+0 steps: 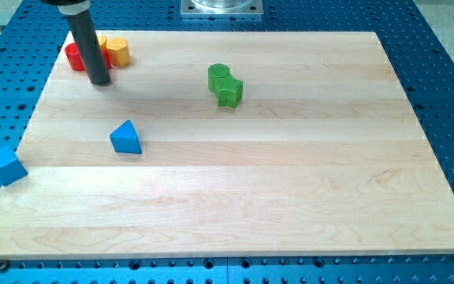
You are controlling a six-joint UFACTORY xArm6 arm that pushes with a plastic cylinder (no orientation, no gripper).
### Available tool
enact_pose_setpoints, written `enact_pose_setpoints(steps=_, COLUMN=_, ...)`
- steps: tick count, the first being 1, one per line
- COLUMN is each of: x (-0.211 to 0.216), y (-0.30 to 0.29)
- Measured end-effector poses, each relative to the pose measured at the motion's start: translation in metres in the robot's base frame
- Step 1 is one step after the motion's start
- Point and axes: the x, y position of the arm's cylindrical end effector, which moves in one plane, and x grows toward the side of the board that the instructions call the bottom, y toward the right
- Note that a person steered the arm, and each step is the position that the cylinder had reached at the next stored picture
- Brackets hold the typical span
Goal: Push the green blocks to the center right
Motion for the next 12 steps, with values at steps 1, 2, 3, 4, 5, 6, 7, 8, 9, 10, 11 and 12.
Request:
enact_pose_setpoints(steps=1, x=0.017, y=0.057)
enact_pose_setpoints(steps=2, x=-0.007, y=0.155)
enact_pose_setpoints(steps=3, x=-0.062, y=0.192)
enact_pose_setpoints(steps=4, x=-0.035, y=0.193)
enact_pose_setpoints(steps=5, x=0.039, y=0.192)
enact_pose_setpoints(steps=6, x=0.072, y=0.217)
enact_pose_setpoints(steps=7, x=0.081, y=0.172)
enact_pose_setpoints(steps=8, x=0.099, y=0.148)
enact_pose_setpoints(steps=9, x=0.122, y=0.172)
enact_pose_setpoints(steps=10, x=0.109, y=0.243)
enact_pose_setpoints(steps=11, x=0.099, y=0.286)
enact_pose_setpoints(steps=12, x=0.088, y=0.205)
